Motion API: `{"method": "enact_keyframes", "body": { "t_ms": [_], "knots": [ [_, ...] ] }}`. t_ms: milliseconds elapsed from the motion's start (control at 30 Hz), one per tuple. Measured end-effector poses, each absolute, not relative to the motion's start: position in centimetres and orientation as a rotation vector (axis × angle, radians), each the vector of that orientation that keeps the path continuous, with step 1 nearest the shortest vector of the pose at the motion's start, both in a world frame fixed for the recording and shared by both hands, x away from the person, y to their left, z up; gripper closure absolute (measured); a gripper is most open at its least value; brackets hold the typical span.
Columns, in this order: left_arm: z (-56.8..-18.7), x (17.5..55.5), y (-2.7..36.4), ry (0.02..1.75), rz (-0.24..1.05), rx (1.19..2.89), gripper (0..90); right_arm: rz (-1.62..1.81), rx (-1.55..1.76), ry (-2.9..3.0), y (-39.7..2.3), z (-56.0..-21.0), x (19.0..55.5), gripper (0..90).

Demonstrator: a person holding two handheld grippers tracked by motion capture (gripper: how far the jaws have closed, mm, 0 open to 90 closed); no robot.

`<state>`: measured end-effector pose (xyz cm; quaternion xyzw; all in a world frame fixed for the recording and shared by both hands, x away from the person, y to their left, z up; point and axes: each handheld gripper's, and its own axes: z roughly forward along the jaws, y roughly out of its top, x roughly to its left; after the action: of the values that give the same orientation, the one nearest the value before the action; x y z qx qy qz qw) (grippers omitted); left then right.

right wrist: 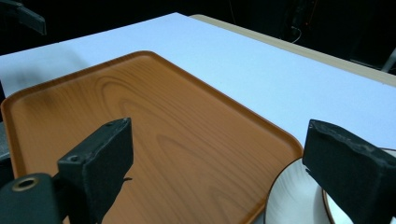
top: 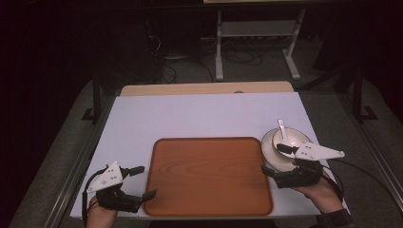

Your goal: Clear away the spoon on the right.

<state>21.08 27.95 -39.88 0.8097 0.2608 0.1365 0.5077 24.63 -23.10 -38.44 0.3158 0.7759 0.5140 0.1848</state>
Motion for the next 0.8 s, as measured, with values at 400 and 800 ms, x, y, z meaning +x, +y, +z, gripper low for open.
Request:
{"method": "enact_keyframes", "body": {
  "t_ms": [400,800],
  "knots": [
    [-39.8,21.0,28.0,0.624,0.330,1.953,13.0,1.442,0.887,2.183,-22.5,-37.6,25.9,8.0],
    [-39.8,21.0,28.1,0.647,0.328,1.946,13.0,1.437,0.887,2.173,-22.7,-36.9,27.1,8.0]
  ]
}}
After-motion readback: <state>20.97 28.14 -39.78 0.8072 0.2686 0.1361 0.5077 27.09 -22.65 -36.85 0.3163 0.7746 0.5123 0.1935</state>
